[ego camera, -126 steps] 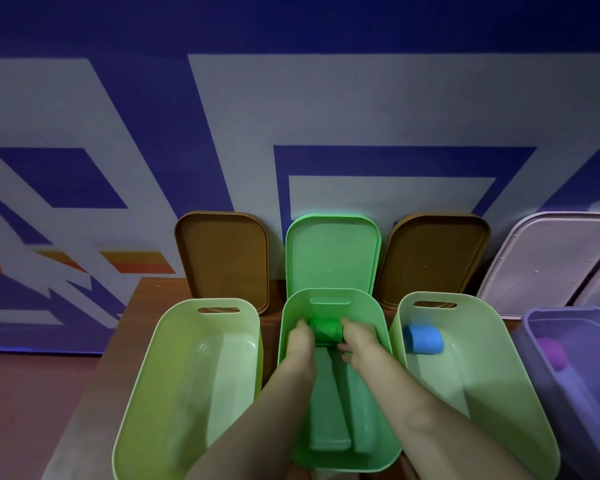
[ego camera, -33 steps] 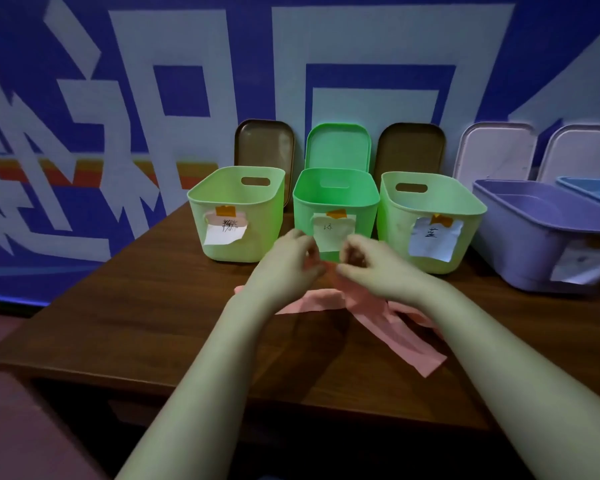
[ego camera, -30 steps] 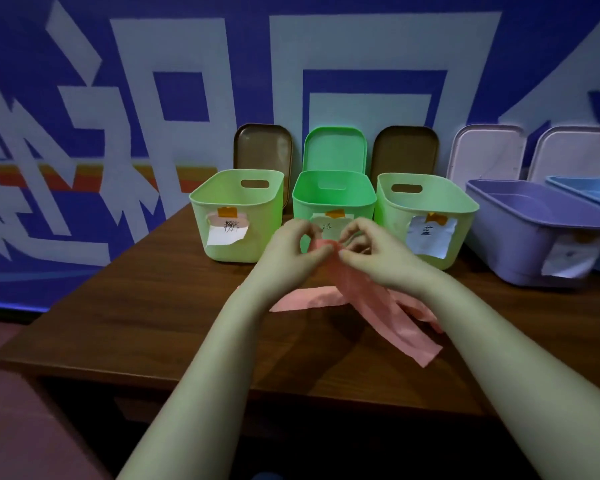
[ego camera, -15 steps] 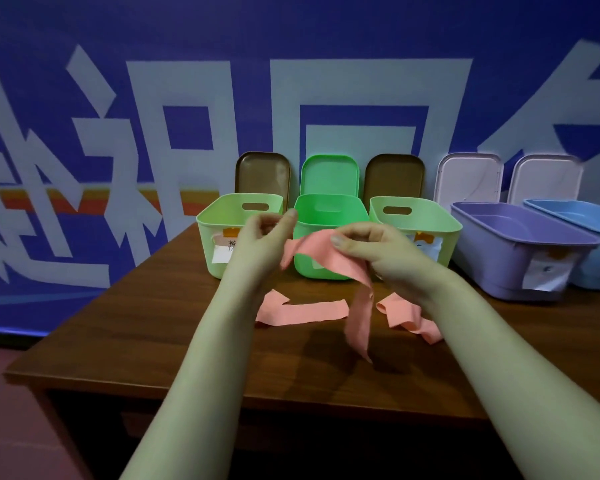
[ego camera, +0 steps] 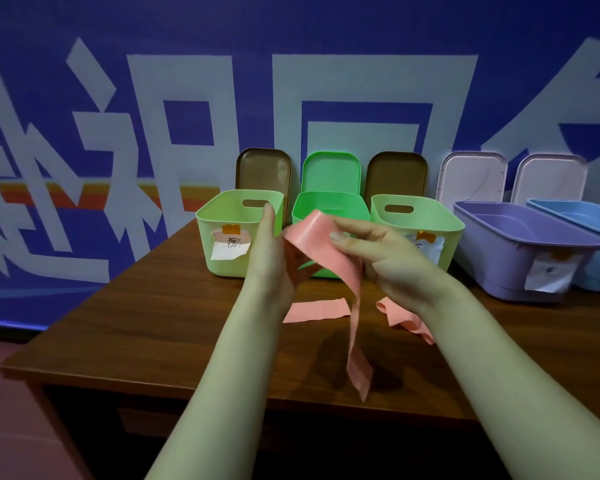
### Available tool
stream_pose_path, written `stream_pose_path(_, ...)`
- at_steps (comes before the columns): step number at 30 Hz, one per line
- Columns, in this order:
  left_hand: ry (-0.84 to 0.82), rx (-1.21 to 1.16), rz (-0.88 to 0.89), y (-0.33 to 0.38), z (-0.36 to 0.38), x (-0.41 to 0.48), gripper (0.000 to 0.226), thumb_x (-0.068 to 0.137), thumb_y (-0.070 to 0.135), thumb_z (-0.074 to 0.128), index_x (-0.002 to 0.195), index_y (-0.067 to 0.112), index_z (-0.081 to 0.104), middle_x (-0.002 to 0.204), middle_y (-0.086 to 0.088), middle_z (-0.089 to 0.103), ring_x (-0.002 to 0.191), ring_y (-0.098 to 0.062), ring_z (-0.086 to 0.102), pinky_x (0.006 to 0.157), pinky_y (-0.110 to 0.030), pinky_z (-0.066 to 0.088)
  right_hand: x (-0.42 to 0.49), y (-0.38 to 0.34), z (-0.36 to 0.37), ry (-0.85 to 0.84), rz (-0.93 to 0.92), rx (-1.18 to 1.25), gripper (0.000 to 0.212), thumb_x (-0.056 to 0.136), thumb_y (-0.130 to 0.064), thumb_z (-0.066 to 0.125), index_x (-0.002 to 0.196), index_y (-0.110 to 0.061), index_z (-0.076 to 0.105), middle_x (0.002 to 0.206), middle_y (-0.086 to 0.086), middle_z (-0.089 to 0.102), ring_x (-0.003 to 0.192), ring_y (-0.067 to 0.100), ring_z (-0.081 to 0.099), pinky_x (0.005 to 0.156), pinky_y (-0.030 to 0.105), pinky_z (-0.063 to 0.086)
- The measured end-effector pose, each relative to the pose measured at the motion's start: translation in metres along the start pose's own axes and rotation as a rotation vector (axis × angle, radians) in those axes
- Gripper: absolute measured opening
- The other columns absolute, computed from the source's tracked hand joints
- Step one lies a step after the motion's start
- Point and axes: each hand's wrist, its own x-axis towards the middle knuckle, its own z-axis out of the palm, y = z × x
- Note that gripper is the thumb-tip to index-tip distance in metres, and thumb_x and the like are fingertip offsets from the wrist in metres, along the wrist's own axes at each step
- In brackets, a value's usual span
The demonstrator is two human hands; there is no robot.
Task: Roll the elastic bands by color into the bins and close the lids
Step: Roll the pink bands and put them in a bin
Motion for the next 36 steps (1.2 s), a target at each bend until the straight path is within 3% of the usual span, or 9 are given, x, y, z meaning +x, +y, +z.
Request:
stream_pose_path(3, 0.090, -0.006, 0.090, 0.001, 0.003, 0.001, 0.048, 0.095, 0.046, 0.046, 0.117, 0.006, 0.060, 0.103, -0.014, 0.071, 0.099, -0.031, 0.066, 0.094, -0.046, 0.048, -0.005, 0.000, -0.003, -0.025, 0.024, -0.091, 0.020, 0.090, -0.014, 0.061, 0.097, -0.031, 0.068, 0.091, -0.009, 0.074, 0.082, 0.007, 0.067, 0.075, 0.024, 0.051)
stream_pose_path(6, 0.016, -0.029, 0.148, 0.002, 0.009, -0.001, 0.038, 0.101, 0.030, 0.039, 0.121, 0.003, 0.056, 0.095, -0.008, 0.074, 0.087, -0.020, 0.071, 0.085, -0.040, 0.054, -0.009, 0.000, -0.008, -0.082, 0.075, -0.174, 0.022, 0.089, -0.016, 0.061, 0.109, -0.023, 0.066, 0.097, -0.005, 0.071, 0.084, 0.011, 0.066, 0.074, 0.028, 0.050)
stream_pose_path(9, -0.024, -0.037, 0.198, 0.006, 0.010, -0.002, 0.031, 0.103, 0.021, 0.034, 0.117, 0.003, 0.055, 0.092, -0.004, 0.074, 0.084, -0.014, 0.072, 0.074, -0.027, 0.057, -0.015, -0.004, -0.008, -0.272, 0.123, -0.128, 0.031, 0.089, -0.016, 0.058, 0.119, -0.013, 0.062, 0.096, -0.005, 0.067, 0.073, 0.006, 0.064, 0.060, 0.017, 0.051)
stream_pose_path(13, -0.074, -0.008, 0.251, 0.021, 0.005, -0.005, 0.029, 0.102, 0.017, 0.035, 0.117, 0.003, 0.055, 0.091, -0.004, 0.075, 0.086, -0.014, 0.072, 0.074, -0.025, 0.054, -0.019, -0.009, -0.005, -0.437, 0.156, -0.008, 0.036, 0.087, -0.014, 0.054, 0.121, -0.007, 0.059, 0.097, 0.002, 0.069, 0.078, 0.008, 0.066, 0.063, 0.016, 0.052)
stream_pose_path(19, -0.151, -0.058, 0.199, 0.030, 0.003, -0.012, 0.029, 0.103, 0.018, 0.035, 0.119, 0.003, 0.054, 0.096, -0.009, 0.074, 0.092, -0.017, 0.072, 0.080, -0.026, 0.057, -0.021, -0.010, -0.006, -0.482, 0.176, -0.024, 0.033, 0.086, -0.019, 0.054, 0.117, -0.012, 0.062, 0.101, 0.002, 0.072, 0.087, 0.011, 0.069, 0.076, 0.021, 0.057)
stream_pose_path(24, -0.144, -0.058, 0.074, 0.008, 0.001, -0.009, 0.033, 0.104, 0.015, 0.031, 0.126, -0.005, 0.044, 0.100, -0.016, 0.069, 0.083, -0.018, 0.071, 0.076, -0.025, 0.058, -0.011, 0.016, -0.028, -0.228, 0.230, -0.358, 0.032, 0.092, -0.026, 0.057, 0.119, -0.008, 0.062, 0.112, 0.011, 0.070, 0.108, 0.024, 0.065, 0.096, 0.035, 0.052)
stream_pose_path(27, -0.153, -0.055, -0.026, -0.007, -0.003, -0.004, 0.032, 0.103, 0.016, 0.034, 0.122, -0.006, 0.048, 0.106, -0.016, 0.068, 0.082, -0.019, 0.072, 0.074, -0.026, 0.059, -0.004, 0.045, -0.053, 0.057, 0.271, -0.617, 0.022, 0.091, -0.021, 0.062, 0.111, -0.012, 0.065, 0.110, 0.005, 0.068, 0.105, 0.023, 0.063, 0.090, 0.034, 0.050)
stream_pose_path(30, -0.187, -0.079, -0.094, -0.015, -0.005, -0.003, 0.027, 0.102, 0.016, 0.038, 0.111, -0.003, 0.055, 0.092, -0.017, 0.074, 0.084, -0.022, 0.073, 0.069, -0.026, 0.060, 0.000, 0.072, -0.079, 0.253, 0.422, -0.945, 0.026, 0.085, -0.008, 0.063, 0.110, -0.015, 0.063, 0.118, 0.008, 0.061, 0.099, 0.025, 0.062, 0.078, 0.036, 0.054)
stream_pose_path(36, -0.204, -0.060, -0.078, -0.015, -0.008, 0.001, 0.025, 0.102, 0.016, 0.039, 0.105, 0.000, 0.058, 0.089, -0.014, 0.075, 0.086, -0.020, 0.073, 0.068, -0.025, 0.059, 0.002, 0.082, -0.091, 0.220, 0.562, -1.187, 0.049, 0.081, -0.003, 0.057, 0.129, -0.015, 0.056, 0.125, 0.012, 0.050, 0.097, 0.027, 0.057, 0.071, 0.042, 0.060)
